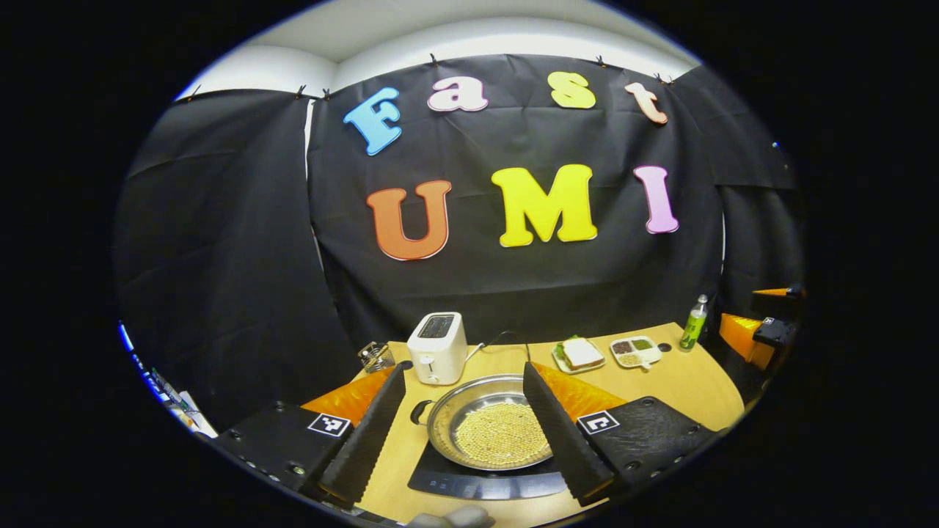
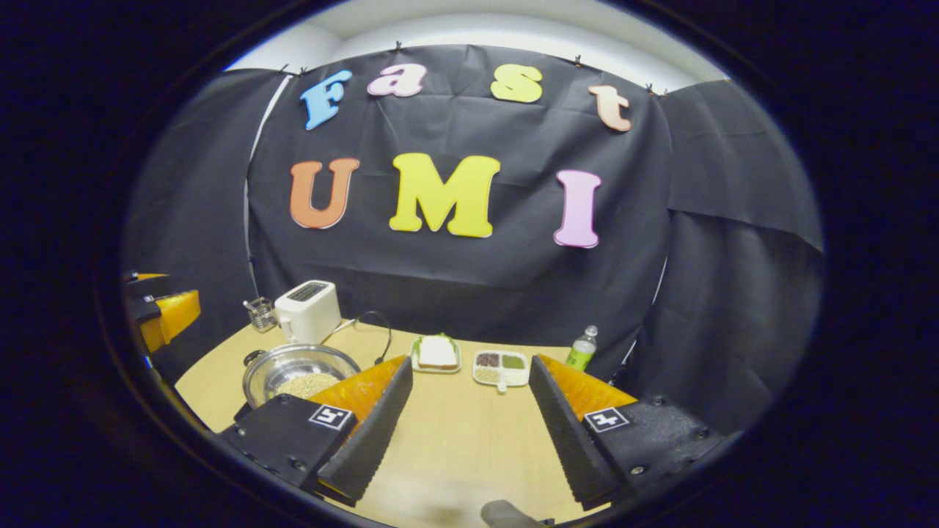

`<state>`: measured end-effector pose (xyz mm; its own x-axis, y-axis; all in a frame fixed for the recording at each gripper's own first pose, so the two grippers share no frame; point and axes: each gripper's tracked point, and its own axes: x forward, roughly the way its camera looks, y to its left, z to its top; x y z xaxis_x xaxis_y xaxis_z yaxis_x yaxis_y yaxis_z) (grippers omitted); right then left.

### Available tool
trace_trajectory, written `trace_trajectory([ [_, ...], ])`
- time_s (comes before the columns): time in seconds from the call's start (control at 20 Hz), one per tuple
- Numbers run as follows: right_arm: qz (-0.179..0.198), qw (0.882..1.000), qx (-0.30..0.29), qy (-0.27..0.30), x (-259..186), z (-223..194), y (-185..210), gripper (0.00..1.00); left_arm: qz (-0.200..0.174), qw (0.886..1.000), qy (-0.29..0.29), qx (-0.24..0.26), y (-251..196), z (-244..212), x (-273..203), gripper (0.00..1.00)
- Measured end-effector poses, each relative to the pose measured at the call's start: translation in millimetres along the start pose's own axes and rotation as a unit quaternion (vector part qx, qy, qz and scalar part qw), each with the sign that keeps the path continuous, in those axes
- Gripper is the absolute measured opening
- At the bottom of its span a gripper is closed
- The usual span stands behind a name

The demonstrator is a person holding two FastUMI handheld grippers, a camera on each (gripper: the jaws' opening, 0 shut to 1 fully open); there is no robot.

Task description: First push the handle of the pot to place it horizontally, then grasp the pot with both hands and set it on the induction cooktop.

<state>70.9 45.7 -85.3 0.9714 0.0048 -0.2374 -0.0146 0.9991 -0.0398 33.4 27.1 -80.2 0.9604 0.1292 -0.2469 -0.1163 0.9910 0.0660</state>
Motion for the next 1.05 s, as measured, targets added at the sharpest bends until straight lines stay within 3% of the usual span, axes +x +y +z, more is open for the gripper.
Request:
trace_trajectory([
  [0.55, -0.040, 0.995, 0.032, -0.086, -68.9, 68.8, -75.1, 1.00, -0.043, 0.994, -0.094, -0.023, -51.7, 98.3, -55.1, 0.96],
  [1.05, -0.021, 0.992, 0.051, -0.113, -90.6, 97.9, -72.5, 1.00, -0.043, 0.992, -0.112, -0.033, -50.1, 109.5, -61.3, 0.96],
])
